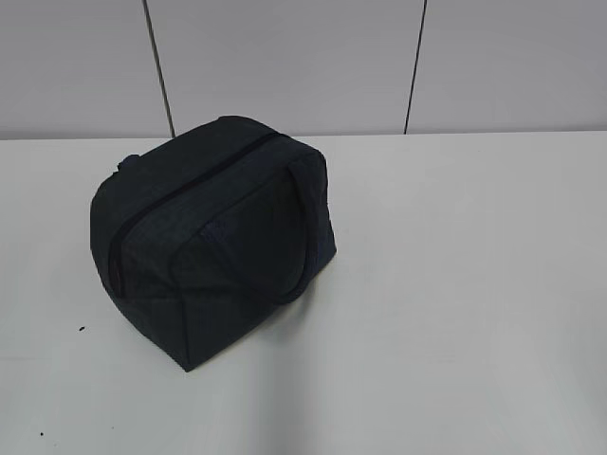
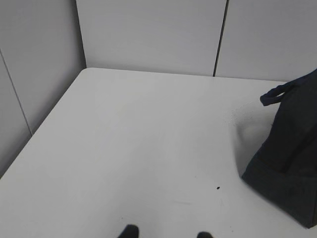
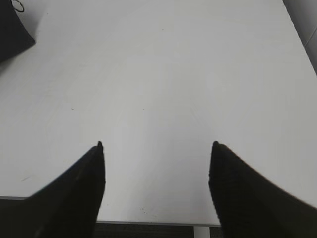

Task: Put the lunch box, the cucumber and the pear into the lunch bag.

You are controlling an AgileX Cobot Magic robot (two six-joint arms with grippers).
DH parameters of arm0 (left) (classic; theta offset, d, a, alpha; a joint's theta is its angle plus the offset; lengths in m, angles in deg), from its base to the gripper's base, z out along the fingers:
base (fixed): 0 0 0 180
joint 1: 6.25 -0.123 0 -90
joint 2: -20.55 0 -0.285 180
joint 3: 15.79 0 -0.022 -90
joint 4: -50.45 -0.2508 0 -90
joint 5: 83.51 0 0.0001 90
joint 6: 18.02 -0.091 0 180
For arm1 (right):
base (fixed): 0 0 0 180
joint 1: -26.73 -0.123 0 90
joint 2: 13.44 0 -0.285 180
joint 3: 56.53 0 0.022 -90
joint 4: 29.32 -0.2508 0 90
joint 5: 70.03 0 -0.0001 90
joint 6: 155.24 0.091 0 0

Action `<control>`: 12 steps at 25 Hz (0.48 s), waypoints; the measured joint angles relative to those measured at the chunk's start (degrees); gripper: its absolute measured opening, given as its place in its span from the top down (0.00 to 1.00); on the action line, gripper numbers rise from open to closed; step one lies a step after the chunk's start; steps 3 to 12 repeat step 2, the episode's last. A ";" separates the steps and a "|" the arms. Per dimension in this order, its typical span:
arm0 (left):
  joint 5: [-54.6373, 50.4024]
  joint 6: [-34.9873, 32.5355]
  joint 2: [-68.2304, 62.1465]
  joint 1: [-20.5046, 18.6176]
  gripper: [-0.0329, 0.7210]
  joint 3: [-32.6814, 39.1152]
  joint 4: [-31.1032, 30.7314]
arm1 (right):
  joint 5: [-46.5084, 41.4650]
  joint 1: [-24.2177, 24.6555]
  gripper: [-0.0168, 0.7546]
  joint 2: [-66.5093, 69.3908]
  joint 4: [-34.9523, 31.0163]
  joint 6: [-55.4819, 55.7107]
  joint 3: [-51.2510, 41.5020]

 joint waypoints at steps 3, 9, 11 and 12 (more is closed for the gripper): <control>0.00 0.00 0.00 0.00 0.65 0.00 0.00 | 0.00 0.00 0.32 0.00 0.00 0.00 0.00; 0.00 0.00 0.00 0.00 0.65 0.00 0.00 | 0.00 0.00 0.32 0.00 0.00 0.00 0.00; 0.00 0.00 0.00 0.00 0.65 0.00 0.00 | 0.00 0.00 0.32 0.00 0.00 0.00 0.00; 0.00 0.00 0.00 0.00 0.65 0.00 0.00 | 0.00 0.00 0.32 0.00 0.00 0.00 0.00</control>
